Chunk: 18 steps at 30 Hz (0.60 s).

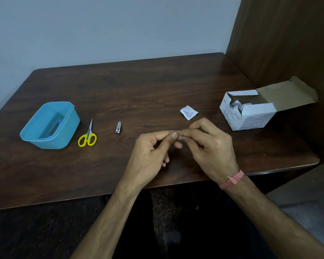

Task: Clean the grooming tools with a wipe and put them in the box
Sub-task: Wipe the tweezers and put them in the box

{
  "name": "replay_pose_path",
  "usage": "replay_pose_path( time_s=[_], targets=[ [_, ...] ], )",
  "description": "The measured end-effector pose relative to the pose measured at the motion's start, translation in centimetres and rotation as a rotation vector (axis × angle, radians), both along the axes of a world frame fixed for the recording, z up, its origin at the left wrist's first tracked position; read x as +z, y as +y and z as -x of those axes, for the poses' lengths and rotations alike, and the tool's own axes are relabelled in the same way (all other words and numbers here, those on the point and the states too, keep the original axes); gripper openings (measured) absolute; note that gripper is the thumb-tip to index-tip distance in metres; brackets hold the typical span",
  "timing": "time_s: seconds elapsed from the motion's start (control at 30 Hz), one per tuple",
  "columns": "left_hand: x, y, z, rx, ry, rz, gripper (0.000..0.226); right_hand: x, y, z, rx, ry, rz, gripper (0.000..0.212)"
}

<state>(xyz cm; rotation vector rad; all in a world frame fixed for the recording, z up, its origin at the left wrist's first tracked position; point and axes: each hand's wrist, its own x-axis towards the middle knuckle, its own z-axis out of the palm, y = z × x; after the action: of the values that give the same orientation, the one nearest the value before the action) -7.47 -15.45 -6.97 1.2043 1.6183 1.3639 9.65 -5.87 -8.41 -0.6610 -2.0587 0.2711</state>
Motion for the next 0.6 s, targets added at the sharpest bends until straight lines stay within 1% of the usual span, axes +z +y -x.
replay_pose_path(
  time_s=[0.17,0.3,0.47,0.53,0.6],
  targets=[
    [0.30,-0.36,0.17,-0.045,0.005,-0.004,0.025,0.20,-0.13,-0.08,0.016,0.037,-0.003,0.008],
    [0.24,-0.18,-0.05,0.028,-0.014,-0.032,0.024,0.15,-0.25,0.05,-0.059,0.012,-0.015,0.006],
    [0.16,0.05,0.07,0.119,-0.072,-0.073,0.024,0.23,0.59,-0.03,-0.175,0.094,0.129,0.005],
    [0.05,0.09,0.10,0.129,-0.073,-0.076,0.024,0.29,0.62,0.02,-0.167,0.094,0.157,0.005],
    [0.03,0.01,0.11,0.123,-0.064,-0.074,0.024,0.32,0.33,0.15,-0.101,0.075,0.147,0.005]
  ],
)
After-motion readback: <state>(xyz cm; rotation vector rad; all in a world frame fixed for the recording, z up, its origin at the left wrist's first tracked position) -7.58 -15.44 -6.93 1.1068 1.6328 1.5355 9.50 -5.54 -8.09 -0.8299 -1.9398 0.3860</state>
